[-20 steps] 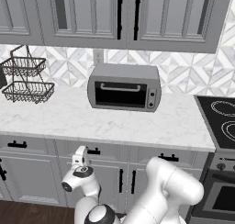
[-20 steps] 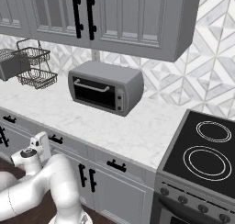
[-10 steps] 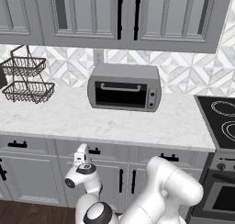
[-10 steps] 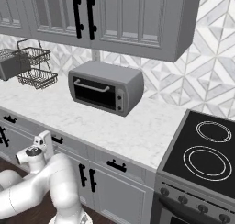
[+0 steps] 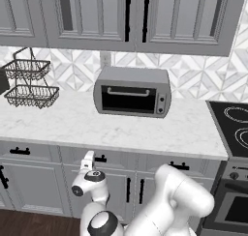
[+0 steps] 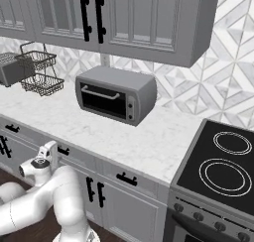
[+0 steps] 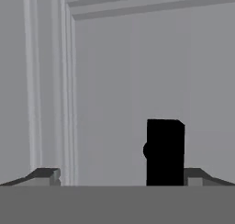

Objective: Take a straw from the drawer in front and place it inside the glass cup on the dining counter.

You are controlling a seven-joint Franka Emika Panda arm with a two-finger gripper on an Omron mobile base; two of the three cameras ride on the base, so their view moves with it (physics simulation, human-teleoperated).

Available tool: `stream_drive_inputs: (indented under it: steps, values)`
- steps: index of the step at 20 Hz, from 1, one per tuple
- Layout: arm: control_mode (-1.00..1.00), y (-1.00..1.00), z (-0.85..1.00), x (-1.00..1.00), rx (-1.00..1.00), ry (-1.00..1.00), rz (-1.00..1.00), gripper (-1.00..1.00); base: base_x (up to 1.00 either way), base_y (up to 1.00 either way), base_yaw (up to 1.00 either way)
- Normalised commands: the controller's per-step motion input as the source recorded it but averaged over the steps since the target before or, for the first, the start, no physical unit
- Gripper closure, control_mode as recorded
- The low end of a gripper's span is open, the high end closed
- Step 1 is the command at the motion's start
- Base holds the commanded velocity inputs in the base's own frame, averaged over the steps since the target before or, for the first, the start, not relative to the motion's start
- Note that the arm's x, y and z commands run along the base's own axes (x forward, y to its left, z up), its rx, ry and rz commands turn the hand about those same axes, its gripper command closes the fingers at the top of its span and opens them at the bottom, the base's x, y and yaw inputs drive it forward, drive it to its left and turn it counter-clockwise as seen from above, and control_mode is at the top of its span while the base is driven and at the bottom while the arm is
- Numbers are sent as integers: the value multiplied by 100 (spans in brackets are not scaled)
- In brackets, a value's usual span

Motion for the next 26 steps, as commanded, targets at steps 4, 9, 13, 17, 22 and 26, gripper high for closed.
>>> stream_drive_inputs:
  steps: [4,9,13,17,22,26]
  values:
    - [-100,-26,-40,46,8,14,5,100,0,0,0]
    - [-100,-38,-72,37,7,18,4,100,0,0,0]
    - [-100,-37,-100,15,5,29,1,100,0,0,0]
    - [-100,-27,-100,7,9,37,0,100,0,0,0]
    - [-100,-11,-100,-31,4,33,0,100,0,0,0]
    - [-100,10,-100,-100,0,25,1,100,0,0,0]
